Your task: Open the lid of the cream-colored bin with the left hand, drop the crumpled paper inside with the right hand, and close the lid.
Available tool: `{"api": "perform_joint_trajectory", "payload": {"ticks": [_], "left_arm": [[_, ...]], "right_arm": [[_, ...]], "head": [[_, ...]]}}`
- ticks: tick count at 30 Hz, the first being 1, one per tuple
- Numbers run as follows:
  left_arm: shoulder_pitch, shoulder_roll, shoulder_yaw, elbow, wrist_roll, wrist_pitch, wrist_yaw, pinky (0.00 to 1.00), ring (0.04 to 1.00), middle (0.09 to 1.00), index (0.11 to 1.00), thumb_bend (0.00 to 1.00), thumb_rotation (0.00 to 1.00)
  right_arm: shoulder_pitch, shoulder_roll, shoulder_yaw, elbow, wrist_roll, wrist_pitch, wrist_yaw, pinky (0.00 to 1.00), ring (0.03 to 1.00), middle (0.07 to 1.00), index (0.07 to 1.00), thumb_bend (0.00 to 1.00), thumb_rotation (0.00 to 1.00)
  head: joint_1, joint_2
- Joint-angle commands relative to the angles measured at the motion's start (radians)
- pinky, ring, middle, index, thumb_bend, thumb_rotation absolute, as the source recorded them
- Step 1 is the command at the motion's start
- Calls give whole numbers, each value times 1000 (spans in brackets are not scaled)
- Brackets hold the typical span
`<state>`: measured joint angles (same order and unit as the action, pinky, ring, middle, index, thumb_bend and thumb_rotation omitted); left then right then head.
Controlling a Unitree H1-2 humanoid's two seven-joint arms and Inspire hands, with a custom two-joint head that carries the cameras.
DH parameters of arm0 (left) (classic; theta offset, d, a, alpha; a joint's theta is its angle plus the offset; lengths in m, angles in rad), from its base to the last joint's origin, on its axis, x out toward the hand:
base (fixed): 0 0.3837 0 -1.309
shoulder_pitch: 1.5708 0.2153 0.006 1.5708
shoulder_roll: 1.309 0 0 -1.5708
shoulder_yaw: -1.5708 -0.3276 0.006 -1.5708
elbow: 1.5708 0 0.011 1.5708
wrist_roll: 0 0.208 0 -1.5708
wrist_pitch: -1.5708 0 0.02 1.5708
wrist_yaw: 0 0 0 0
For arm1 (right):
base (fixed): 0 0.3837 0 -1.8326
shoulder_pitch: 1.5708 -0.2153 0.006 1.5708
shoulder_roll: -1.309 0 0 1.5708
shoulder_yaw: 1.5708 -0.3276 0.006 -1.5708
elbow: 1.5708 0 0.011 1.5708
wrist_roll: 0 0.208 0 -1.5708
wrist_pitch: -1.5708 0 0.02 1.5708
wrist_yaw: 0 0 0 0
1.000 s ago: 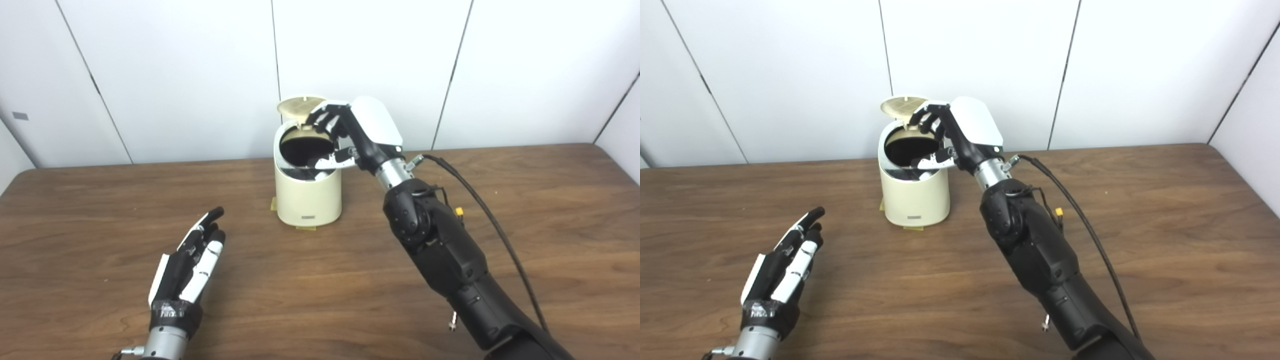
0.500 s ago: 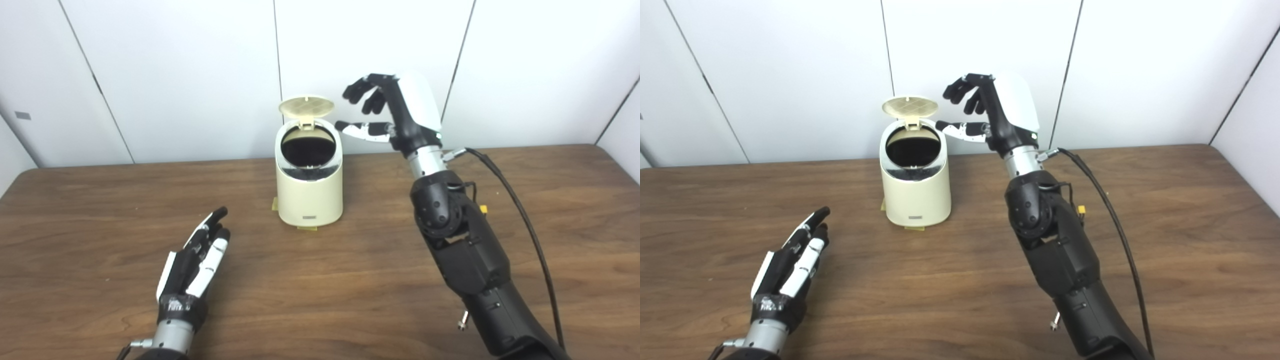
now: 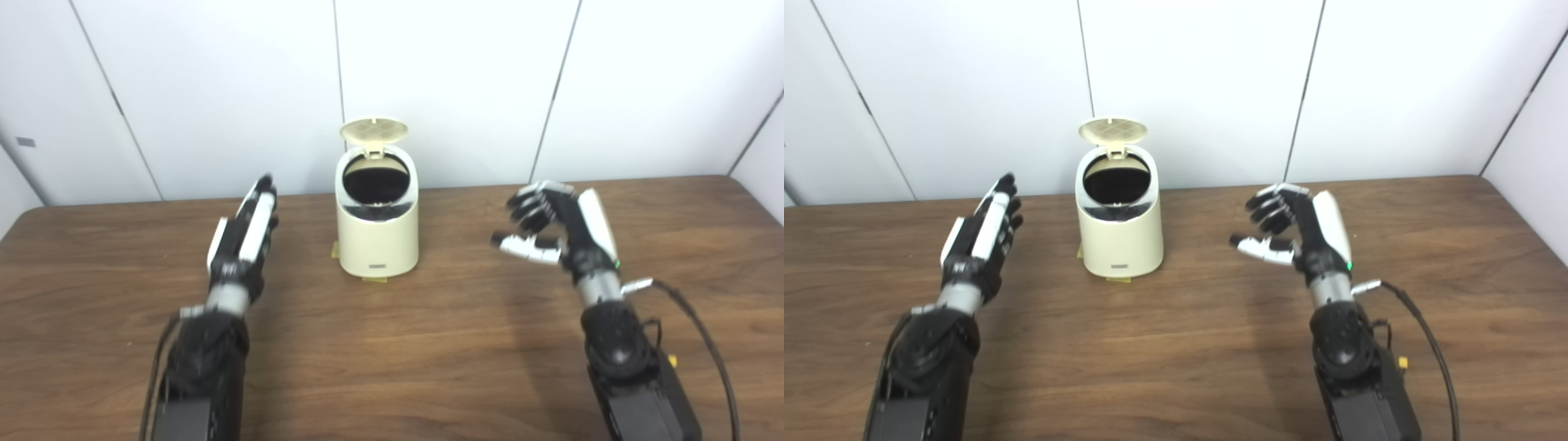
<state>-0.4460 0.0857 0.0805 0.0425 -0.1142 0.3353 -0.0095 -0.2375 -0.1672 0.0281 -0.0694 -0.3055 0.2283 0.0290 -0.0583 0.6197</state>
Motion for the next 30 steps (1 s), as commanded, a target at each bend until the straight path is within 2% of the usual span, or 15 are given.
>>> {"api": "perform_joint_trajectory", "payload": {"ticks": [1, 2, 4, 6, 9, 12, 15, 20, 22, 26, 30], "left_arm": [[-80, 26, -3, 17, 11, 2, -7, 1000, 1000, 1000, 1000, 452, 821], [-106, 29, -5, 33, 13, 13, -7, 1000, 1000, 1000, 994, 467, 804], [-154, 38, -16, 61, 22, 35, -12, 1000, 1000, 1000, 981, 471, 782], [-203, 56, -40, 88, 41, 53, -28, 1000, 1000, 1000, 966, 473, 790], [-264, 73, -69, 120, 66, 68, -39, 1000, 1000, 1000, 945, 487, 791], [-310, 81, -91, 136, 85, 80, -49, 1000, 1000, 1000, 949, 485, 810], [-353, 86, -108, 152, 100, 93, -60, 1000, 1000, 991, 932, 495, 769], [-396, 95, -132, 158, 119, 117, -81, 1000, 1000, 976, 917, 464, 765], [-407, 99, -139, 167, 130, 99, -87, 1000, 999, 965, 908, 452, 771], [-427, 106, -152, 162, 147, 80, -101, 1000, 1000, 966, 903, 440, 869], [-437, 124, -202, 156, 219, 38, -100, 995, 984, 931, 806, 437, 898]], "right_arm": [[-18, 10, -21, -59, 132, 26, 76, 770, 879, 911, 899, 685, 746], [-3, 23, -36, -69, 201, 43, 103, 851, 945, 968, 956, 679, 805], [25, 37, -50, -79, 283, 49, 136, 911, 984, 992, 988, 684, 879], [48, 48, -54, -82, 320, 40, 144, 939, 995, 998, 997, 710, 943], [68, 76, -74, -87, 379, 54, 137, 981, 998, 1000, 998, 717, 982], [82, 106, -99, -75, 459, 35, 144, 999, 1000, 1000, 1000, 696, 977], [94, 120, -114, -54, 530, -4, 169, 1000, 1000, 1000, 1000, 665, 951], [103, 130, -121, -4, 580, -64, 180, 1000, 1000, 1000, 1000, 684, 939], [103, 136, -124, 3, 588, -67, 169, 1000, 1000, 1000, 1000, 686, 943], [102, 141, -126, 13, 590, -59, 154, 1000, 1000, 1000, 1000, 677, 954], [99, 153, -134, 30, 593, -57, 130, 1000, 1000, 1000, 1000, 655, 942]], "head": [[2, -1], [4, 0], [7, 0], [9, -2], [15, -5], [17, -7], [24, -10], [30, -14], [29, -16], [35, -20], [37, -22]]}}
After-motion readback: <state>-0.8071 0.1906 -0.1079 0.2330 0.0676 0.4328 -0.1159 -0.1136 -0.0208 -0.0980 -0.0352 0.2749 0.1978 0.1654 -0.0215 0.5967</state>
